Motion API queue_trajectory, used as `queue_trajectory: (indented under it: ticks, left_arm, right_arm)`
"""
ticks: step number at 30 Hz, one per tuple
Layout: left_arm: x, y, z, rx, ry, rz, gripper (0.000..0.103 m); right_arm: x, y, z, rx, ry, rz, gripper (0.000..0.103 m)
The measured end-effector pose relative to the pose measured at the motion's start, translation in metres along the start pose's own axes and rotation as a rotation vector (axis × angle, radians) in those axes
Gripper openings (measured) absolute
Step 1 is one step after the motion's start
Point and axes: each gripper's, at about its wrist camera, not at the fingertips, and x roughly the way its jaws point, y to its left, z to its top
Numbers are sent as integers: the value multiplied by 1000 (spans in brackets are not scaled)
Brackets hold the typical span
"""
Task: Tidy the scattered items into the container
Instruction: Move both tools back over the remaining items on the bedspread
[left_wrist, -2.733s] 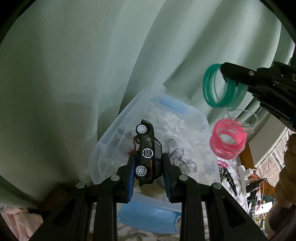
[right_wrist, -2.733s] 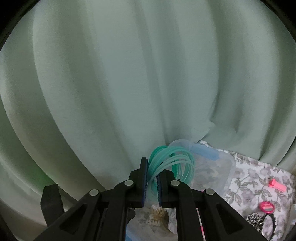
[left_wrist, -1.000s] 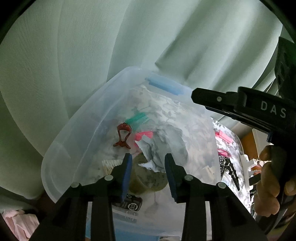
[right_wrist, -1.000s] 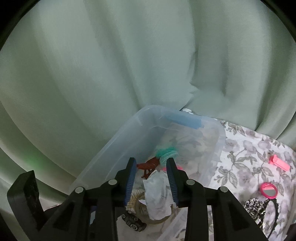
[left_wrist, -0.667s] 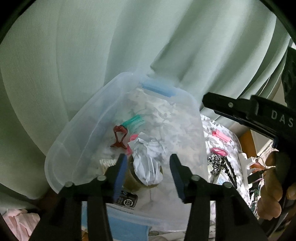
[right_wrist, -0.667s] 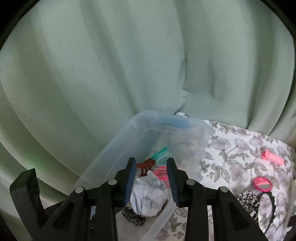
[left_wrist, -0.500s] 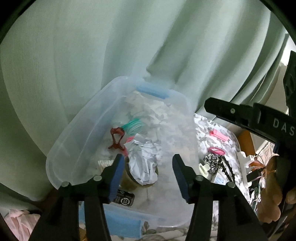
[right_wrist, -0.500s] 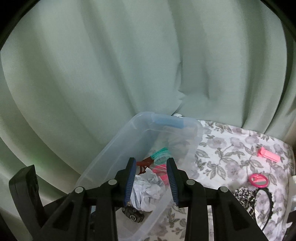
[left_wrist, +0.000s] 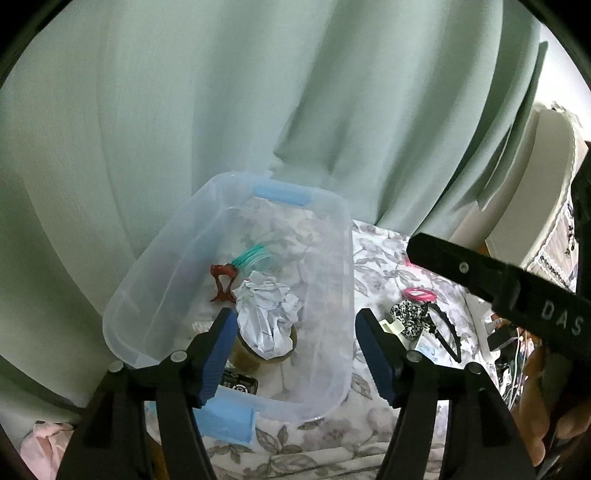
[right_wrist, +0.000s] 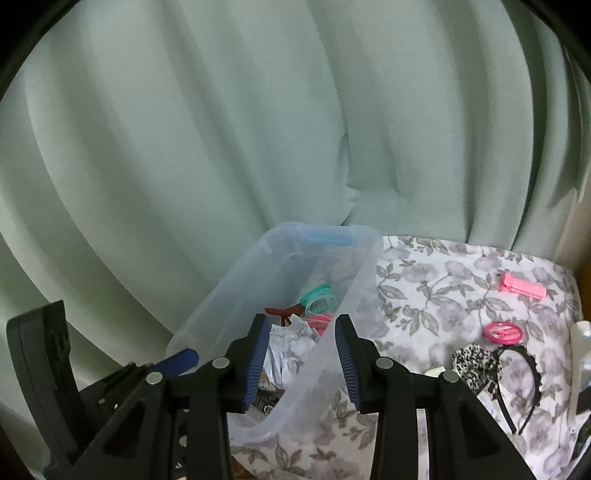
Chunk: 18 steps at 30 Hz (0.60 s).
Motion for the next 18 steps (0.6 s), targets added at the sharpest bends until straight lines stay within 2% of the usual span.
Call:
queue_trajectory:
  ticks: [6, 10, 18]
  left_arm:
    - [-5, -15, -6, 32, 10, 5, 68]
    - [-8, -25, -8, 49, 8, -2, 68]
    - [0, -50, -16, 97, 45, -30, 69]
  right_arm:
    - [-15, -13, -16, 19, -12, -4, 46]
    - [-24, -22, -28, 45, -11, 9, 54]
    - [-44, -41, -45, 95, -19, -23, 56]
